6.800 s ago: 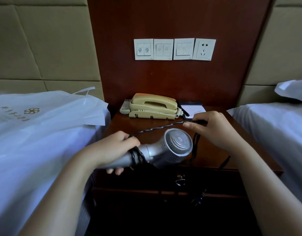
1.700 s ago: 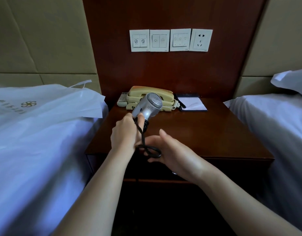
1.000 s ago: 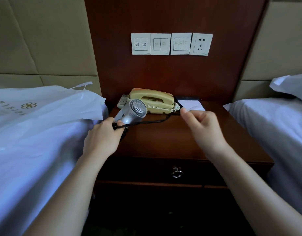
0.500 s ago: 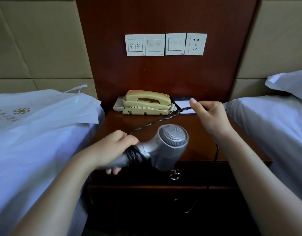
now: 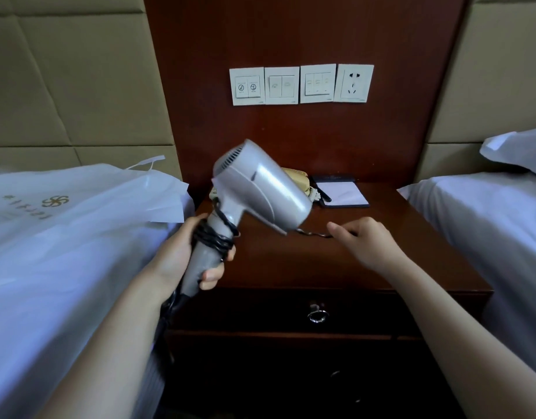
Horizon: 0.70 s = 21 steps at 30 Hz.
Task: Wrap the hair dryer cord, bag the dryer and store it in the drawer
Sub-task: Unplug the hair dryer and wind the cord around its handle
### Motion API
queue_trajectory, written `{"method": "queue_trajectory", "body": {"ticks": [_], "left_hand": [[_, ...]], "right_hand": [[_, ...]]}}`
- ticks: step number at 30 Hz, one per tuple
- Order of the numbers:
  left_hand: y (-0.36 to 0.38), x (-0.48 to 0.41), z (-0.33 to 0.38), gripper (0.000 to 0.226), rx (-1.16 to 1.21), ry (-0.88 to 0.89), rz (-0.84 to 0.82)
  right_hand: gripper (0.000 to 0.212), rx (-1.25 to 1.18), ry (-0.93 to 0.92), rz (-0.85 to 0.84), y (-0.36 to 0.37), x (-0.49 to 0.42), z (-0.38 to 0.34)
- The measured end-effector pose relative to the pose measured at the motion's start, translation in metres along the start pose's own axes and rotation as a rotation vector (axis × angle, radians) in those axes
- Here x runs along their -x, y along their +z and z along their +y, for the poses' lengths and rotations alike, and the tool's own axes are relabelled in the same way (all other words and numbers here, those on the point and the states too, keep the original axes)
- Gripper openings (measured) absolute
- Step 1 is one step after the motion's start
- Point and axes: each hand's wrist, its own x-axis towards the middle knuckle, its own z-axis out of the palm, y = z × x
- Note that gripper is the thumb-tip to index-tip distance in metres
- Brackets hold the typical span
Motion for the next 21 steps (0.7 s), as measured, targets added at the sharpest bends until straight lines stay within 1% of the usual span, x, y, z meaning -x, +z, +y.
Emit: {"method": "queue_trajectory", "body": {"ticks": [1, 2, 3, 4, 5, 7, 8, 11, 13, 17, 19, 21], "left_hand": [[-0.007, 0.008, -0.007, 0.058, 0.026, 0.035, -0.045], [-0.017, 0.009, -0.009, 0.061, 0.083, 0.036, -0.201], [-0.03, 0.008, -0.012, 0.062, 0.116, 0.04, -0.08], [-0.033, 0.009, -0.013, 0.061, 0.044, 0.09, -0.003], [-0.025, 0.013, -0.014, 0.061, -0.019, 0.2, 0.106], [-0.015, 0.017, -0.016, 0.061, -0.021, 0.306, 0.196], [-0.016, 0.016, -0.017, 0.059, -0.025, 0.312, 0.226], [-0.015, 0.014, -0.017, 0.05, -0.038, 0.289, 0.39], [-0.012, 0.014, -0.017, 0.046, -0.106, 0.323, 0.454], [-0.005, 0.012, -0.021, 0.026, -0.325, 0.423, 0.582], [0.0, 0.012, -0.024, 0.03, -0.452, 0.435, 0.622], [0.003, 0.011, -0.027, 0.041, -0.595, 0.421, 0.62]], "right_hand": [[0.057, -0.001, -0.023, -0.026, 0.0, 0.003, -0.002], [0.057, 0.012, -0.061, -0.049, 0.0, 0.006, -0.005], [0.057, 0.029, -0.099, -0.07, 0.001, 0.009, -0.008], [0.057, 0.044, -0.129, -0.087, 0.001, 0.012, -0.012], [0.056, 0.057, -0.154, -0.101, 0.002, 0.014, -0.015], [0.056, 0.076, -0.192, -0.13, 0.002, 0.019, -0.022], [0.056, 0.083, -0.21, -0.142, 0.002, 0.021, -0.026], [0.057, 0.082, -0.291, -0.164, 0.002, 0.028, -0.037], [0.057, 0.097, -0.352, -0.161, 0.002, 0.03, -0.044], [0.055, 0.17, -0.468, -0.092, 0.0, 0.033, -0.058], [0.052, 0.174, -0.517, -0.032, -0.003, 0.034, -0.066], [0.049, 0.159, -0.552, 0.03, -0.007, 0.034, -0.073]]}}
